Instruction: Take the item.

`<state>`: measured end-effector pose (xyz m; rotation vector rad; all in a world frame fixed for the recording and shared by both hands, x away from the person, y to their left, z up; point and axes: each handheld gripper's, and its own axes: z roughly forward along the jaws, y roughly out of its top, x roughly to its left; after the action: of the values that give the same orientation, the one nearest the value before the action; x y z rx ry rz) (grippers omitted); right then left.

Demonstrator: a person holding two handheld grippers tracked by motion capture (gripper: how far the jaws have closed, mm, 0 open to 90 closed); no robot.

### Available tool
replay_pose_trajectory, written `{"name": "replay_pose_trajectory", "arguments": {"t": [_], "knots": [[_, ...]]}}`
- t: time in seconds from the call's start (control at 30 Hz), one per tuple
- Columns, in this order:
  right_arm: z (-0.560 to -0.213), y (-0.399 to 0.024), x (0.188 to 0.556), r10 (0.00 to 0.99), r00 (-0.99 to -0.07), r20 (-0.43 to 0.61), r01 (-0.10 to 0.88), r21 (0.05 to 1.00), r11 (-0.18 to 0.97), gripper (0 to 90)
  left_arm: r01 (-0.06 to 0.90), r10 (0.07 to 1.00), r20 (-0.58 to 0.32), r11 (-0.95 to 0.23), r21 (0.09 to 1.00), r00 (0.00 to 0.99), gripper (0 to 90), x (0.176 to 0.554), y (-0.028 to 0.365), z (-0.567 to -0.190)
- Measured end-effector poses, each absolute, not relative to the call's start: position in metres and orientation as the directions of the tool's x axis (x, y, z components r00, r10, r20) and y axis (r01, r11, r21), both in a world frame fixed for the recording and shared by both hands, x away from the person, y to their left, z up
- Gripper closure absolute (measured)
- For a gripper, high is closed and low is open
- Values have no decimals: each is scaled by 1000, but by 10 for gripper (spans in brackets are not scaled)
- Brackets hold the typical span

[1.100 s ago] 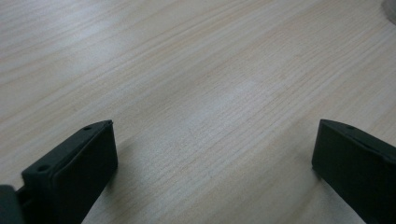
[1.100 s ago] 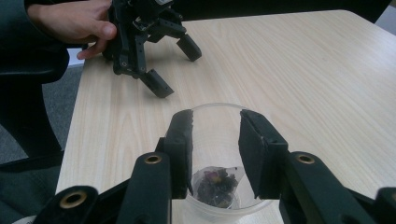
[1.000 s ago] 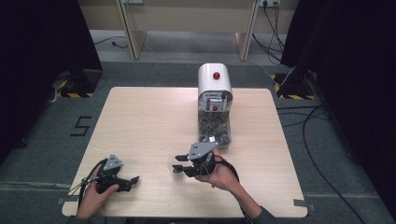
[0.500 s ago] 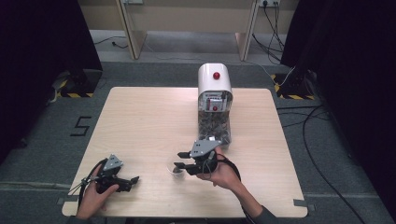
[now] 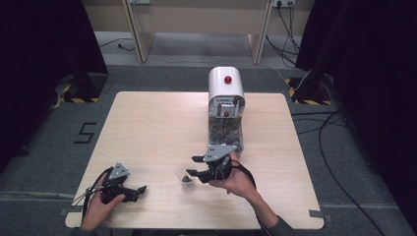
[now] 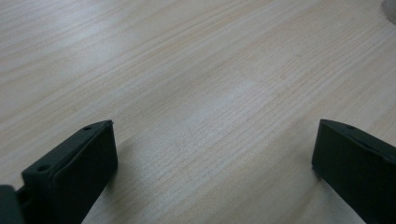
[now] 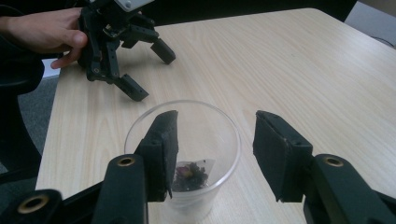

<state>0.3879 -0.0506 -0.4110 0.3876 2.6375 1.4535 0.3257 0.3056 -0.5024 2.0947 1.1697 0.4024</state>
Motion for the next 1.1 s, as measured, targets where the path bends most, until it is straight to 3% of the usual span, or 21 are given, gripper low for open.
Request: {"name": "replay_pose_trajectory", "arguments": {"t": [1.1], "knots": [[-408, -104, 394, 398, -916, 46, 245, 851, 464, 491, 621, 836, -62, -353, 700, 545, 0, 326, 306, -502]]}}
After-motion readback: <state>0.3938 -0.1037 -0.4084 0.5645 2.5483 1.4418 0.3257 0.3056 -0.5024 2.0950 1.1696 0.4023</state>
